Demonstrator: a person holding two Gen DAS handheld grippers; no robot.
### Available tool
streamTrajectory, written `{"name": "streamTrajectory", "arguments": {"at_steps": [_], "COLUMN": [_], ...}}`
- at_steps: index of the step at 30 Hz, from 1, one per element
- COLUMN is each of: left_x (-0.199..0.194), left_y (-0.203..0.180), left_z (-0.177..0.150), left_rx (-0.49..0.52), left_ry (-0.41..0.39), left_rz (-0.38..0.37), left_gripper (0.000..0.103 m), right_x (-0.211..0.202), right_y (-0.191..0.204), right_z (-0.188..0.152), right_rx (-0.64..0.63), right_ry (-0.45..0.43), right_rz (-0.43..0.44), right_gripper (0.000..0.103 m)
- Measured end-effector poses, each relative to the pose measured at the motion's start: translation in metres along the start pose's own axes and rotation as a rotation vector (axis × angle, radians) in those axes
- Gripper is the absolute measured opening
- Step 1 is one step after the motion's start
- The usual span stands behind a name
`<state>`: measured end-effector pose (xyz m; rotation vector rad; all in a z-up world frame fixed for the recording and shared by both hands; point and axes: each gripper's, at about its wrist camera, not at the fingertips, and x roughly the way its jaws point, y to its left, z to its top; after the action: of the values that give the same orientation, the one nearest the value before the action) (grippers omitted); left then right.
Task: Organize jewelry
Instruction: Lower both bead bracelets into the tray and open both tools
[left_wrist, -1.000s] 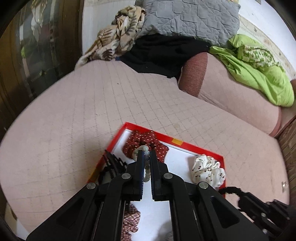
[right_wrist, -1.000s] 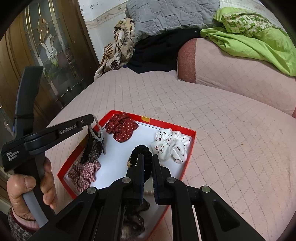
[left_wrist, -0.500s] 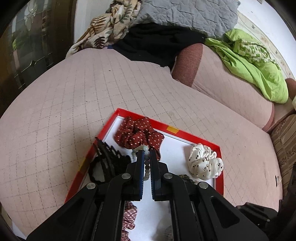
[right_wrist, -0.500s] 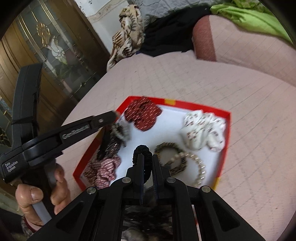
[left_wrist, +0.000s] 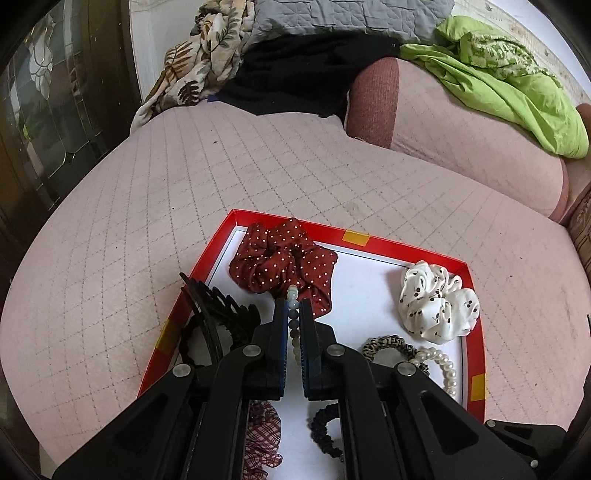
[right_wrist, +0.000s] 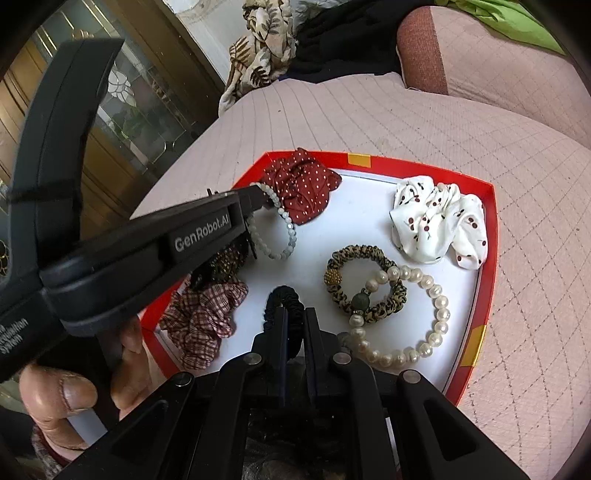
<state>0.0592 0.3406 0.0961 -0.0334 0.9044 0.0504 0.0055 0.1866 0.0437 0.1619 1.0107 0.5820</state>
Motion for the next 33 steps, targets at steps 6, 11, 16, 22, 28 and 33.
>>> {"name": "streamTrajectory", "arguments": {"at_steps": [6, 11, 16, 22, 28, 33], "left_x": [0.000, 0.000, -0.001, -0.005, -0.010, -0.012], "left_y": [-0.001, -0.001, -0.003, -0.003, -0.004, -0.003], "left_z": [-0.001, -0.002, -0.002, -0.002, -0.001, -0.001], "left_rx": [0.014, 0.016, 0.019, 0.011, 0.009, -0.001], "left_ry": [-0.001, 0.000, -0.006, -0.022, -0.041, -0.049], "left_rz": [0.018, 0.019, 0.015, 0.010, 0.004, 0.004], "left_gripper": [0.005, 0.005, 0.005, 0.030, 0.031, 0.034], "right_x": [0.005, 0.007, 0.003, -0.006, -0.020, -0.035], "right_y": [-0.001, -0.002, -0.003, -0.002, 0.002, 0.004], "right_z": [-0.004, -0.004, -0.004, -0.003, -0.006, -0.013], "right_rx": [-0.001, 0.005, 0.009, 0.009, -0.009, -0.014], "right_ry": [0.009, 0.012, 0.003, -0.016, -0.041, -0.058], "right_rz": [-0.013, -0.020, -0.024, -0.033, -0.059, -0.083], "right_gripper": [0.011, 0.011, 0.012, 0.030, 0.030, 0.032]}}
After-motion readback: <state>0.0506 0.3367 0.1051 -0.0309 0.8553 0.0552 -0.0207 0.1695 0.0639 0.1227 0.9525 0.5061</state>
